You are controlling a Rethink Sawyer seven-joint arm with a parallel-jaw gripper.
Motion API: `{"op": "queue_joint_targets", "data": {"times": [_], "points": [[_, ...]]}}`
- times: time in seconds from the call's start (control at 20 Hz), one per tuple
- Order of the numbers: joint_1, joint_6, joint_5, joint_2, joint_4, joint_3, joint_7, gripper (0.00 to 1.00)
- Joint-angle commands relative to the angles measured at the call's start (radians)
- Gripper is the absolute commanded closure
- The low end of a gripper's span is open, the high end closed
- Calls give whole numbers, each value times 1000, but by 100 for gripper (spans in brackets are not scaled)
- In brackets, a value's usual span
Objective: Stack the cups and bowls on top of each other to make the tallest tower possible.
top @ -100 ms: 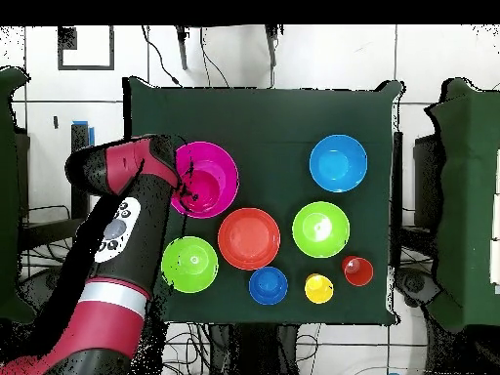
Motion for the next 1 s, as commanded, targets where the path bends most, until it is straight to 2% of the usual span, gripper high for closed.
{"op": "queue_joint_targets", "data": {"times": [0.05, 0.5, 0.95, 1.0], "points": [[11, -26, 31, -3, -2, 79, 227, 0], [13, -37, 24, -6, 6, 76, 218, 0], [9, -9, 20, 13, -26, 72, 211, 0], [11, -17, 21, 10, -20, 71, 217, 100]]}}
